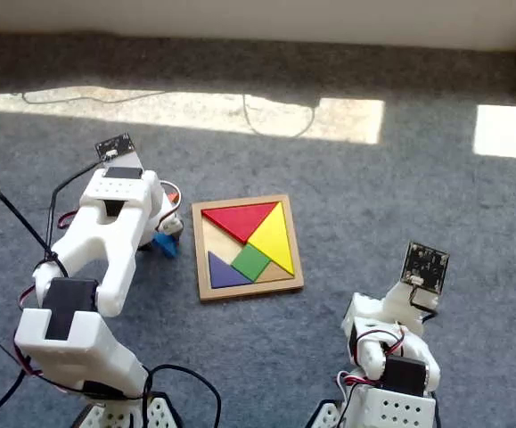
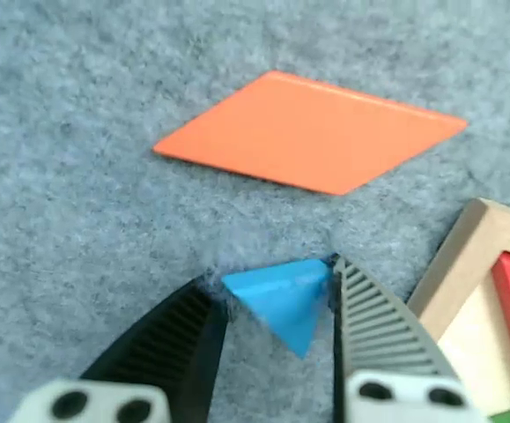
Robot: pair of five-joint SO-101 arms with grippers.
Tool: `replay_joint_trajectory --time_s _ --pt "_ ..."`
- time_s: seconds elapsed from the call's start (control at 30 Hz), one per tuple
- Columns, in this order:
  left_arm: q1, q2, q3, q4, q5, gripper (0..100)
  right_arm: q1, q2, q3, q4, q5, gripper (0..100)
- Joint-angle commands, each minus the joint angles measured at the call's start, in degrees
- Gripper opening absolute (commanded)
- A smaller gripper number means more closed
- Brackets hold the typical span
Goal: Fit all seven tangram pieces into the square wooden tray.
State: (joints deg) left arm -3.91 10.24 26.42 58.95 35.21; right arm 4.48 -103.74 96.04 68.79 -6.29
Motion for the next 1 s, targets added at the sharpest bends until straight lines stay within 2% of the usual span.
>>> replay_joint_trajectory --time_s 0.0,0.13,0.3,0.37,0.67,0.77,0.97 --pt "0.84 -0.75 0.13 -0.97 0.44 18 0.75 -0.66 6.37 -0.48 -0.53 0.4" --pt "0.84 -0.84 0.13 -0.97 0.53 17 0.75 -0.66 6.37 -0.48 -0.53 0.4" --pt "0.66 -1.1 -0.31 -1.23 0.26 0 0.75 -0.66 6.37 -0.48 -0.53 0.4" --pt "0.75 -1.27 -0.31 -0.97 0.44 3 0.75 -0.66 6.37 -0.48 -0.53 0.4" --pt "1.19 -4.44 -0.31 -0.53 0.0 1 0.75 -0.66 6.37 -0.48 -0.53 0.4" --pt "4.09 -10.07 -0.4 3.6 -2.02 1 0.75 -0.66 6.37 -0.48 -0.53 0.4" --pt "15.34 -20.44 -0.31 9.32 -10.2 1 0.75 -0.66 6.37 -0.48 -0.53 0.4"
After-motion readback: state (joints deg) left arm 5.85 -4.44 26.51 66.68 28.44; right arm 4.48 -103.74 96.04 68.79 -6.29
